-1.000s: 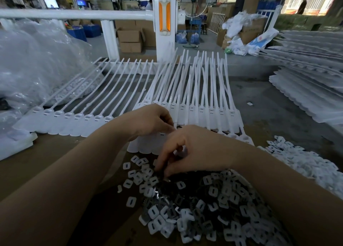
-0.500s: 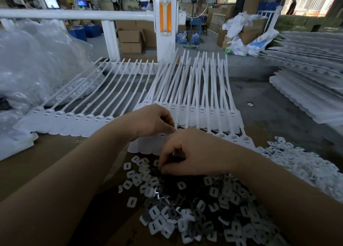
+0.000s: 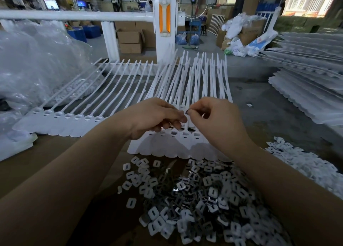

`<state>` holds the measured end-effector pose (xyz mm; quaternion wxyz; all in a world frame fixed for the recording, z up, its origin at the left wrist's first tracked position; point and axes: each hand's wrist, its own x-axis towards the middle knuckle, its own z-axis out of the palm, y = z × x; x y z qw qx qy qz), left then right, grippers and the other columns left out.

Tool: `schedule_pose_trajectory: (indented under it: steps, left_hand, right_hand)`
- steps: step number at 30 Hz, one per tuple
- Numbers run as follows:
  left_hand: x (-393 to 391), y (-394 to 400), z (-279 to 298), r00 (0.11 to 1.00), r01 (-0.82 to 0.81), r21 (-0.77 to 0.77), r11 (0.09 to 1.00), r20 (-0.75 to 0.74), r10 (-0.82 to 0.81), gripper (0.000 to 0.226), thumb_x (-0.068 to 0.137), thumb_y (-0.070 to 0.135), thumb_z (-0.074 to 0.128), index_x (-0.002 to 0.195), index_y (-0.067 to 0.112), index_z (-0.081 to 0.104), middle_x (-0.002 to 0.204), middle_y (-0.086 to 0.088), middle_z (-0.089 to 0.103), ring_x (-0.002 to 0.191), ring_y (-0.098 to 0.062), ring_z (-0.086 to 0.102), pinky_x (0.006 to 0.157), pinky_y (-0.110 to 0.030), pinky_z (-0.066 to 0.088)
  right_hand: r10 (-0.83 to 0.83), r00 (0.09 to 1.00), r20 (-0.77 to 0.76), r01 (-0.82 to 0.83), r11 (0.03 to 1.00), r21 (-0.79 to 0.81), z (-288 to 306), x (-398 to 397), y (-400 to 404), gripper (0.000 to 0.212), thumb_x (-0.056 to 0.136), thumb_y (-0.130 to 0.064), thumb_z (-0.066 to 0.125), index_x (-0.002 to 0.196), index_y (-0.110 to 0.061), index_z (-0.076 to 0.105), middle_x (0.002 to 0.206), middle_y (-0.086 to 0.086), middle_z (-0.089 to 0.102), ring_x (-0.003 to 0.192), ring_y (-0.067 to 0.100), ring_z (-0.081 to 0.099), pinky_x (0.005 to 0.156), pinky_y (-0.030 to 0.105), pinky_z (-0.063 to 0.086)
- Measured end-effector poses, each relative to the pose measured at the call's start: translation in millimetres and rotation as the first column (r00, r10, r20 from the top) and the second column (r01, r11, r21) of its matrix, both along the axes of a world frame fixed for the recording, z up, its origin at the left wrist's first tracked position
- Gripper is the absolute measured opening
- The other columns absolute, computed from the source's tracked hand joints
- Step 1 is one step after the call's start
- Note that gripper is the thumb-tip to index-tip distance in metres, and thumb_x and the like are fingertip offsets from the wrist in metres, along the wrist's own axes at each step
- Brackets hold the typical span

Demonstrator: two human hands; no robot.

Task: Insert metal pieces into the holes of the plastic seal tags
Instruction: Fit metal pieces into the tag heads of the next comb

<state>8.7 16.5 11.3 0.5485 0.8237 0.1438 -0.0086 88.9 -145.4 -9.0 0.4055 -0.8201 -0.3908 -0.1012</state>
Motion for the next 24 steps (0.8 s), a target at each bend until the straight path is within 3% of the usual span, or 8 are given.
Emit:
schedule_pose_trajectory:
  steps: [8,10,13,18,24]
  left_hand:
    - [-0.7,1.6,-1.4,0.999,-0.032,-0.067,0.997,0.03,0.034,0.018,0.093,0.027,0.064,0.087,0.014,0.074,0.074,0.002,0.069,0.057,-0.005,0.048,0.055,-0.019,0.036]
    - [-1.4,2.1,-1.0,0.999,-0.035,-0.043,0.998,0.033,0.036,0.014,0.092,0.024,0.066,0.087,0.013,0.074,0.073,0.003,0.069,0.058,-0.005,0.047,0.057,-0.02,0.035]
    - [-1.9,2.5,-0.4,0.998,-0.038,-0.021,0.999,0.044,0.039,0.011,0.089,0.023,0.068,0.086,0.014,0.075,0.074,0.003,0.07,0.06,-0.006,0.047,0.06,-0.023,0.036]
    - [-1.5,2.4,0.4,0.996,-0.05,0.026,0.998,0.077,0.048,0.005,0.085,0.022,0.072,0.085,0.017,0.074,0.074,0.004,0.069,0.057,-0.003,0.047,0.058,-0.022,0.038]
    - [-0.4,2.6,-0.6,0.996,-0.03,0.068,0.997,0.081,0.025,0.006,0.084,0.024,0.073,0.085,0.019,0.076,0.072,0.006,0.069,0.055,-0.001,0.048,0.058,-0.021,0.038]
  right_hand:
    - [0.045,0.998,0.042,-0.045,0.999,0.009,0.0,-3.1,1.0,0.008,0.085,-0.029,0.07,0.083,-0.037,0.071,0.073,-0.024,0.063,0.071,-0.009,0.057,0.061,0.006,0.042]
    - [0.055,0.998,-0.024,-0.055,0.998,0.019,-0.3,-3.2,1.4,0.009,0.085,-0.029,0.07,0.083,-0.038,0.069,0.073,-0.023,0.063,0.068,-0.006,0.058,0.061,0.011,0.045]
    - [0.037,0.99,-0.139,-0.027,0.997,0.073,0.1,0.1,1.3,0.01,0.088,-0.025,0.066,0.083,-0.034,0.069,0.069,-0.021,0.063,0.061,-0.005,0.06,0.054,0.008,0.044]
    - [0.086,0.929,-0.36,-0.047,0.992,0.115,1.3,3.6,1.3,0.009,0.088,-0.024,0.066,0.083,-0.021,0.072,0.072,-0.001,0.07,0.05,-0.004,0.053,0.049,0.011,0.041]
    - [0.118,0.881,-0.458,-0.071,0.99,0.118,4.1,1.9,1.5,0.013,0.091,-0.02,0.062,0.08,-0.021,0.069,0.079,0.008,0.07,0.049,-0.004,0.05,0.044,0.008,0.039]
